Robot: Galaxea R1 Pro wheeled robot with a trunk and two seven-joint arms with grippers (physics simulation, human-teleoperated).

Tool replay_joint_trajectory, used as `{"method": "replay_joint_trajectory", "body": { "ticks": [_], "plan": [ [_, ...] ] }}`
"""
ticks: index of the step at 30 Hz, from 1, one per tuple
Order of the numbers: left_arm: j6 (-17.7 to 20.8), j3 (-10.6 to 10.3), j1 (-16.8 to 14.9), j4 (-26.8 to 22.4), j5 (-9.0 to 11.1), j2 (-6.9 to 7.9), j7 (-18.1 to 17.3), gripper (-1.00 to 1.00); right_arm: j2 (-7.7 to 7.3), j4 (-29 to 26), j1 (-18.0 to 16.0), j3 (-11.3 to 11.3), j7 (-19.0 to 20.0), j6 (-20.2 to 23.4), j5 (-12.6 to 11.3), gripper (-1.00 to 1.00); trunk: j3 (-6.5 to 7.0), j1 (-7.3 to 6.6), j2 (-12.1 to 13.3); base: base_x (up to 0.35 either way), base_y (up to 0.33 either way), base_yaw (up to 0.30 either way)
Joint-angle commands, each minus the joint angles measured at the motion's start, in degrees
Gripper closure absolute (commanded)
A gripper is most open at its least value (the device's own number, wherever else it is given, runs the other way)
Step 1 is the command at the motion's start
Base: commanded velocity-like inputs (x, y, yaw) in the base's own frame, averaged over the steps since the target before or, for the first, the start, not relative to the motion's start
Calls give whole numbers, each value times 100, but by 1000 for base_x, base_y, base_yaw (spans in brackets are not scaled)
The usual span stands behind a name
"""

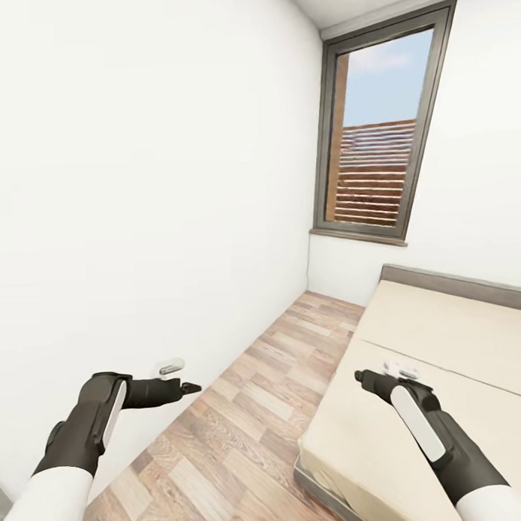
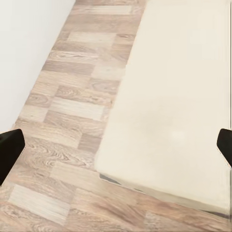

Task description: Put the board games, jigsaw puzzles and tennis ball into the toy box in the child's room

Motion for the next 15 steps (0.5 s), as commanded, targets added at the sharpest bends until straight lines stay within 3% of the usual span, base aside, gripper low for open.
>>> {"method": "replay_joint_trajectory", "body": {
  "ticks": [1, 6, 8, 11, 15],
  "plan": [
    [26, 11, -1, -8, -55, 1, -98, -100, -18, -158, 75, -54, -59, 53, -68, -100, 3, 3, -4, 0, 0, -172],
    [125, -12, 6, -44, -47, -7, -401, -100, -29, -774, 372, -531, -59, 463, -80, -100, 23, 3, -4, 0, 0, -109],
    [149, -10, 10, -54, -51, 1, -733, -100, -29, -989, 466, -722, -59, 629, -82, -100, 25, 3, -4, 0, 0, -28],
    [158, 1, 25, -59, -84, 41, -1248, -100, -25, -1113, 512, -827, -59, 719, -82, -100, 26, 3, -4, 0, 0, -12],
    [149, 1, 55, -60, -69, 237, -1962, -100, -21, -1163, 535, -867, -58, 756, -82, -100, 27, 3, -4, 0, 0, -3]
  ]
}}
